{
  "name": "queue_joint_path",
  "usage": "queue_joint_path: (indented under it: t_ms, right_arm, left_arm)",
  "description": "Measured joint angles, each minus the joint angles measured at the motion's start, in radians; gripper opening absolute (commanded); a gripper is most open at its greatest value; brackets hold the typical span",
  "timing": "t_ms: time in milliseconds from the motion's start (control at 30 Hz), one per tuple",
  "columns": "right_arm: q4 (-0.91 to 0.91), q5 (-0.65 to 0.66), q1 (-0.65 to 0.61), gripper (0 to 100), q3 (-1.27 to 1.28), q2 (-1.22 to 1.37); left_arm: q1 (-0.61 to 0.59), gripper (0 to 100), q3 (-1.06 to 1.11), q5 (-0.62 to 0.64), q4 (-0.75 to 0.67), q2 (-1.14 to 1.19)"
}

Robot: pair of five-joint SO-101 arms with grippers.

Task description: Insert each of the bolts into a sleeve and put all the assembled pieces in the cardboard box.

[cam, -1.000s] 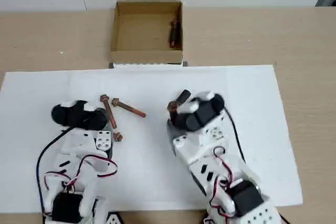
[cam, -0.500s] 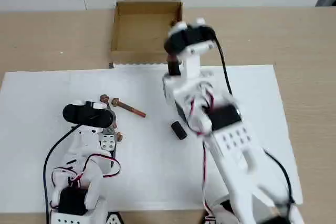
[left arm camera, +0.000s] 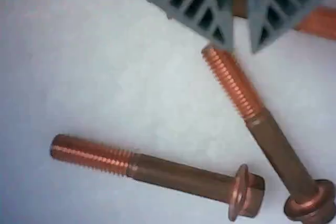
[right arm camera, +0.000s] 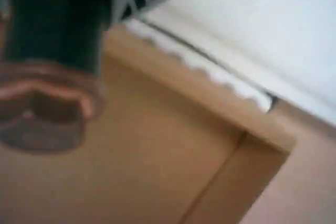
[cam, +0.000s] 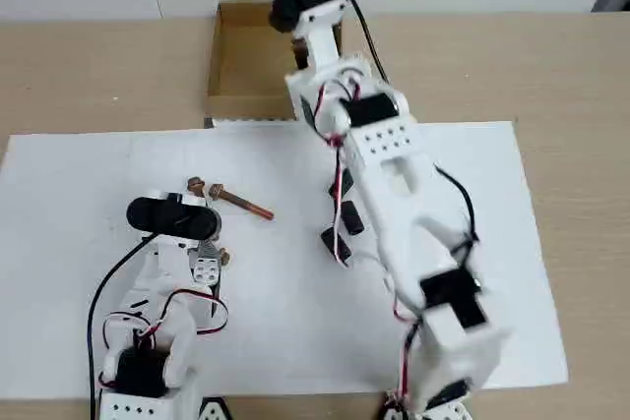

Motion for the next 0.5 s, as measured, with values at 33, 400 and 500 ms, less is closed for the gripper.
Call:
queue_joint_path:
  t_ms: [33,400,500]
  right_arm:
    - [0.0,0.012,0.003,0.2,-0.052,0.049]
    - [0.0,0.149,0.006,0.5,-0.496,0.462]
    - [0.0,0.192,0.006,4.5,-0.563,0.539]
  left_arm:
    - [0.0,1,0.0,0.0,0.0,0.0]
    - [0.0,1,0.008,0.0,0.0,0.0]
    - [0.0,1,0.008,-0.002,0.0,0.0]
